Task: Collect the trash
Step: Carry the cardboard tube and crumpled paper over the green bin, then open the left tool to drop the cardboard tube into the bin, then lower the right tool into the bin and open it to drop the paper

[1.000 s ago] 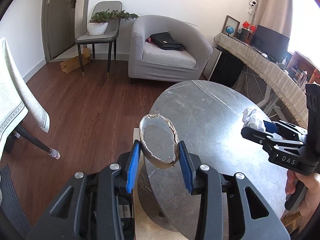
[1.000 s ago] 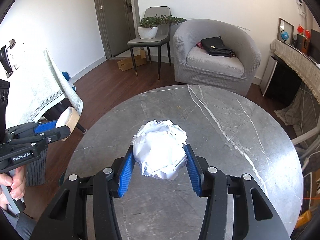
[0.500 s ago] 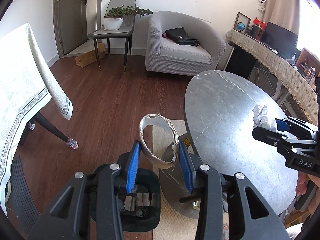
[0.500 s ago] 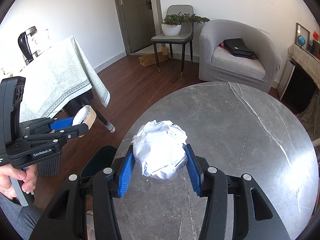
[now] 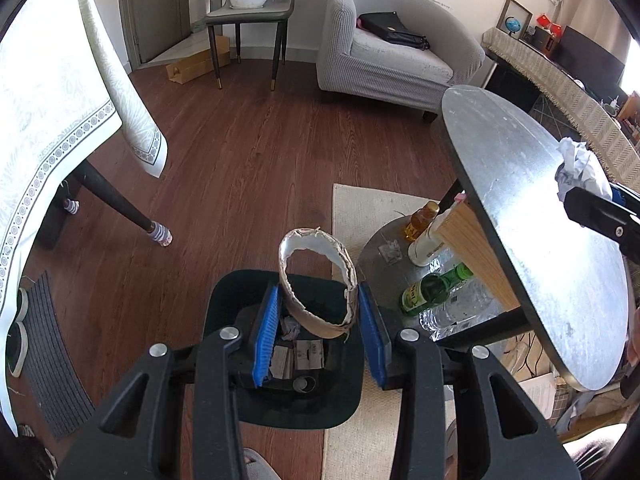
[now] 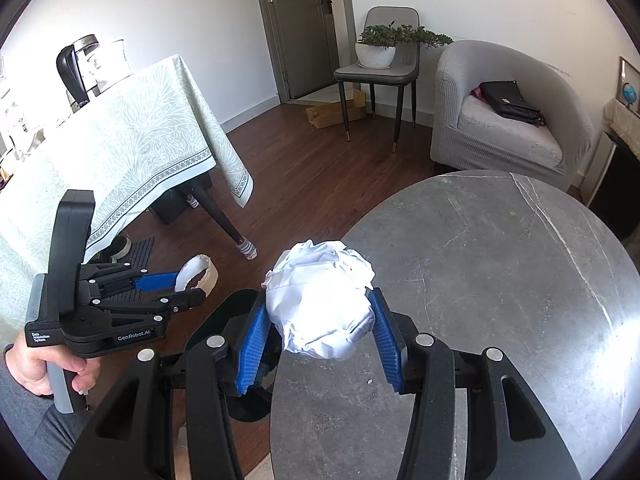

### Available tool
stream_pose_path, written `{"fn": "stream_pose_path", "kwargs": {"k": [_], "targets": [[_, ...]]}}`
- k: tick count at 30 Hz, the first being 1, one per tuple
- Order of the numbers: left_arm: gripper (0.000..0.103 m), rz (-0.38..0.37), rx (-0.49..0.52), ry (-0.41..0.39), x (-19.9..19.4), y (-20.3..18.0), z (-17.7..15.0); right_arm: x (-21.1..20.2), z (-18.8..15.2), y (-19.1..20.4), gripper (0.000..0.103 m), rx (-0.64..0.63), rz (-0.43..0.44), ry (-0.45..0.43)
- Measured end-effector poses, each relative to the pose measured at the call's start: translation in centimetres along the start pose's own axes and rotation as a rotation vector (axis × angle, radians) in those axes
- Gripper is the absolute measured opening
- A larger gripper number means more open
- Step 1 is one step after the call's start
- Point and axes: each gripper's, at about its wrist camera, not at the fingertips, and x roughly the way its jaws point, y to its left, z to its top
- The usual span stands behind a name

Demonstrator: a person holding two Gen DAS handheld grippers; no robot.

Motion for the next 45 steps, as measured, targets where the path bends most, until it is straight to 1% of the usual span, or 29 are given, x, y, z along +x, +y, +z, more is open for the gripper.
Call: {"fn": "stream_pose_path", "kwargs": {"k": [3,9,15,21,25,27,30,33,39,43,45], "targets": [[0.041,-0.002,-0.029,0.046,1.2,1.1,-0.9,0.9,0.3,1.2,0.050,-0.017,0.015,0.010],[0.041,0.005,-0.048,0.120,2.7,2.5,-2.5,3.0,0.9,3.5,0.050,-0.046,0.049,0.030],[0.041,0.010,-0.055,0.173,3.8,3.3,-3.8,5.1,1.3,5.4,0.050,-0.063,0.071,0.059],[0.042,0.035,-0.034,0.238,5.3,3.9,-5.3,7.1,1.5,6.9,0.050,-0.070,0.090,0.084],[0.042,0.044,-0.022,0.254,5.9,4.4,-6.1,8.4,1.6,7.9,0.050,-0.080,0.094,0.101],[0.047,0.063,-0.016,0.262,6.1,4.8,-6.4,9.2,1.5,8.3,0.050,-0.083,0.095,0.114],[0.049,0.062,-0.002,0.249,5.6,5.2,-6.5,10.3,1.4,8.8,0.050,-0.082,0.091,0.135],[0.049,0.045,-0.003,0.220,4.7,5.6,-6.3,11.4,1.3,9.3,0.050,-0.079,0.092,0.150],[0.049,0.022,-0.044,0.159,2.3,7.0,-5.5,13.6,1.0,9.8,0.050,-0.078,0.086,0.183],[0.046,0.009,-0.078,0.101,0.5,8.0,-4.6,15.3,0.2,10.1,0.050,-0.081,0.081,0.224],[0.041,-0.001,-0.097,0.075,-0.3,8.6,-4.2,16.2,-0.2,10.4,0.050,-0.085,0.083,0.244]]}}
